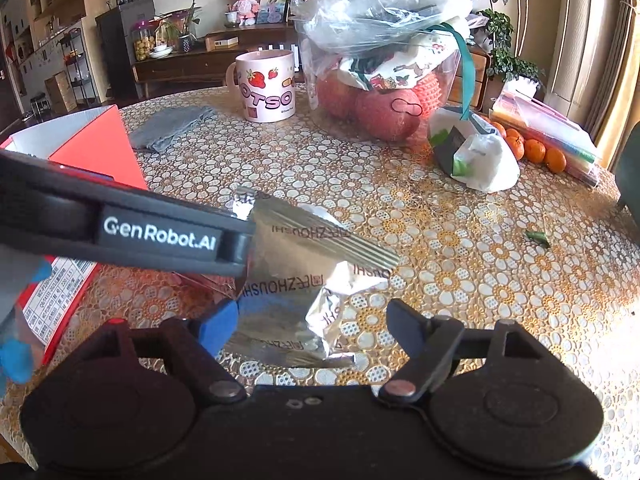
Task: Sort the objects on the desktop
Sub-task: 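Grasp pink binder clip with left tool while right tool grasps silver foil packet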
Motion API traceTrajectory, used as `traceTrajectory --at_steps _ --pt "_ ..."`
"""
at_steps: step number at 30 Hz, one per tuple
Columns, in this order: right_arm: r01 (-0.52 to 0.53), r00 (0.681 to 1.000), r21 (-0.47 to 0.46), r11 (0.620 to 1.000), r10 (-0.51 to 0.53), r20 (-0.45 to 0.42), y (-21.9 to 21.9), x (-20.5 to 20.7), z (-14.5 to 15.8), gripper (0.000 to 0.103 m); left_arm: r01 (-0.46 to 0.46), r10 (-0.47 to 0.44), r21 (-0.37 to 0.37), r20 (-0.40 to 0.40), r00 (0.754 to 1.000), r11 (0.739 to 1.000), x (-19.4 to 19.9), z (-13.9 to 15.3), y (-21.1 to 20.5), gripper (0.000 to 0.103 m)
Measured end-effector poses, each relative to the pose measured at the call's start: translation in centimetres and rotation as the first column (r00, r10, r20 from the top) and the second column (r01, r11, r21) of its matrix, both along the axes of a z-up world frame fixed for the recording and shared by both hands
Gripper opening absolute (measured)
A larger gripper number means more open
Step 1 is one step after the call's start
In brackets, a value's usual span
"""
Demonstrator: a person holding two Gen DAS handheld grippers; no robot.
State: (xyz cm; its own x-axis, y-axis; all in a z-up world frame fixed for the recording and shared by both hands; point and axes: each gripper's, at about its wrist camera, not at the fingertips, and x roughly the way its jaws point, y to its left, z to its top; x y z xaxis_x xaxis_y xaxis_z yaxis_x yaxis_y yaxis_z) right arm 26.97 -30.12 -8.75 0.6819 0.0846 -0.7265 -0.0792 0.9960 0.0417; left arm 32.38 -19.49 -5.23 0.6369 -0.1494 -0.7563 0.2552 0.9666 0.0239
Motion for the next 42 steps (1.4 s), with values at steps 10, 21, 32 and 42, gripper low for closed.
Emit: traceTrajectory --at_steps 10,21,32,42 --pt "0.001 1.000 0.014 1.000 -0.001 0.002 0.6 0.3 -0.5 0.080 -0.071 0.062 -0.117 -0.083 0.995 0.991 1.4 -1.5 1.1 0.084" --pt "0.020 1.000 0.067 0.998 -0.020 0.000 0.7 1.4 -0.7 0.063 -0.054 0.033 -0.167 -0.124 0.992 0.985 1.3 -2.6 1.2 0.061" --pt "0.008 1.000 0.043 0.999 -0.009 0.014 0.8 0.2 -0.3 0.052 -0.032 0.002 -0.206 -0.146 0.989 0.978 0.4 -2.2 1.6 0.052" --pt "0.069 0.998 0.053 0.996 -0.068 -0.015 -1.7 -0.9 0.0 0.050 0.005 -0.029 -0.172 -0.140 0.990 0.985 -0.8 -2.0 2.0 0.032"
